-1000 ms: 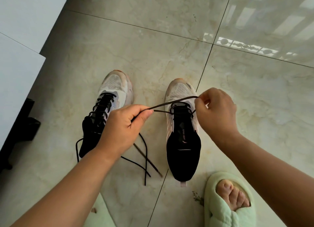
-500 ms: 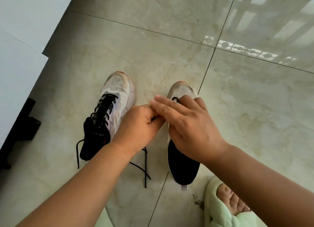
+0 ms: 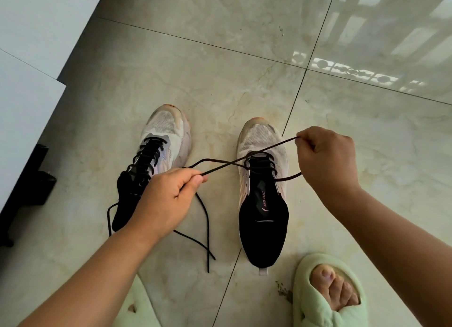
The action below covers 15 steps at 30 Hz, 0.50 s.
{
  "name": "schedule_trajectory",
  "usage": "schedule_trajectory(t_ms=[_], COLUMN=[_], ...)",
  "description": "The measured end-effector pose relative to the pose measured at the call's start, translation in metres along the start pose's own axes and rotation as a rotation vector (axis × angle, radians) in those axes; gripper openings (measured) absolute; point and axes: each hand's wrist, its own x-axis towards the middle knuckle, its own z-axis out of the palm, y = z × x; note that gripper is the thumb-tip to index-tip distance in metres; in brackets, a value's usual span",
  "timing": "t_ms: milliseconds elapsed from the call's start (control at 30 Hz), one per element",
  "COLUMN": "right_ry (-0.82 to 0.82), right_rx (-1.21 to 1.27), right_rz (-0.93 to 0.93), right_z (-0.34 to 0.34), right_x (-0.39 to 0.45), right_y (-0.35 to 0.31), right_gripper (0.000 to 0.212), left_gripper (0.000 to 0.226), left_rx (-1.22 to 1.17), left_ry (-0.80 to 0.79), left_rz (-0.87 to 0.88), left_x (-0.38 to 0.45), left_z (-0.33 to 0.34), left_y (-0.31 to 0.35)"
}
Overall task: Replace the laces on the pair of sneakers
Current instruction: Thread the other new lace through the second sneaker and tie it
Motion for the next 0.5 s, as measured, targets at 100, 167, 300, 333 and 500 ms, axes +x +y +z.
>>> schedule_trajectory(t_ms=[100,167,300,333,500], right_ry=[-0.001,-0.010,-0.124,-0.115,-0.265], right_rx=[-0.009,-0.007,-0.192,-0.235,-0.171], right_rz=[0.092,0.142,0.050,-0.073,-0.488], right_z=[0.001,0.001,-0.005,-0.008,-0.004], right_x=[0.002,0.003,0.000,-0.004,-0.032], right_y=[0.004,0.005,-0.002,-0.006,-0.033], right_gripper=[0.018,0.019,0.036,0.038,0.004], left_gripper=[0.017,0.016,0.018,0.019,0.020], left_rx=[-0.008,-0.016,-0.043,-0.058,-0.181], left_ry=[0.000,-0.011,0.020,0.030,-0.033], left_rz=[-0.039,-0.056,-0.094,-0.109,-0.147], left_x=[-0.005,-0.007,-0.006,-0.005,0.006], left_z=[-0.002,-0.001,0.011,0.014,0.029], left_y=[-0.004,-0.003,0.008,0.012,0.026])
